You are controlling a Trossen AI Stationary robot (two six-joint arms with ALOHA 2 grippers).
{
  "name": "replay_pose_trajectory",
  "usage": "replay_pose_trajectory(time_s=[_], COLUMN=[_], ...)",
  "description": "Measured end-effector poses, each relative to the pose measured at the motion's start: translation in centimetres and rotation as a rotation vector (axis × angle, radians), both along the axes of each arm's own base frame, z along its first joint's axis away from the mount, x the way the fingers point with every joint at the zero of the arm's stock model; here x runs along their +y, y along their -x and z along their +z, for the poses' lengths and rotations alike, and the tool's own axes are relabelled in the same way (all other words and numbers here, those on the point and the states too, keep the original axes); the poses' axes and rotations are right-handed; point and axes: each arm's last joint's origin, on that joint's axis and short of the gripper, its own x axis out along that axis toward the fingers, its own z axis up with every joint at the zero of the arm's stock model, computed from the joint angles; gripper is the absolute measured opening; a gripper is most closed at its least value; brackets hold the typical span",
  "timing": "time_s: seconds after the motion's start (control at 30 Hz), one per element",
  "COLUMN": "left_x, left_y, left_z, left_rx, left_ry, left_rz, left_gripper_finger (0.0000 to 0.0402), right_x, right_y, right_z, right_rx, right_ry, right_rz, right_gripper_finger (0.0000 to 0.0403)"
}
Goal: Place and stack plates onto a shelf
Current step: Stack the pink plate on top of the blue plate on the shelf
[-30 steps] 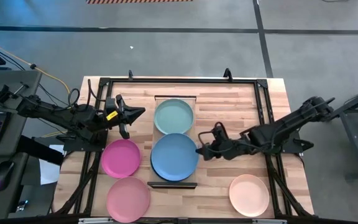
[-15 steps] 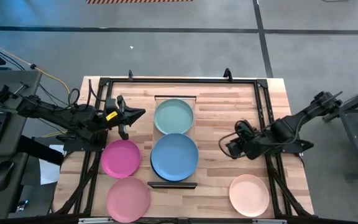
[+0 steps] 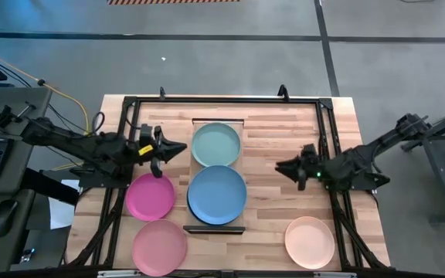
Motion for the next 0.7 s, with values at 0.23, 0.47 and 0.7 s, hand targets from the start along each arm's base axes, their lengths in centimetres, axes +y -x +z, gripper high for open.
replay_pose_trajectory(time_s=[0.23, 0.47, 0.7], left_x=[0.0, 0.1, 0.2], left_y=[-0.5, -0.4, -0.3], left_z=[-0.3, -0.2, -0.2], left_rx=[0.019, 0.028, 0.047], left_ry=[-0.013, -0.095, -0.154], left_rz=[0.068, 0.074, 0.114], left_gripper_finger=[0.0000, 0.0000, 0.0003], right_x=[-1.3, -1.9, -2.1], right_y=[-0.6, -0.7, -1.0], right_z=[2.4, 3.4, 3.3], right_rx=[-0.178, -0.194, -0.189], right_ry=[0.203, 0.254, 0.245], right_rz=[-0.052, -0.064, -0.087], right_gripper_finger=[0.0135, 0.0135, 0.0135])
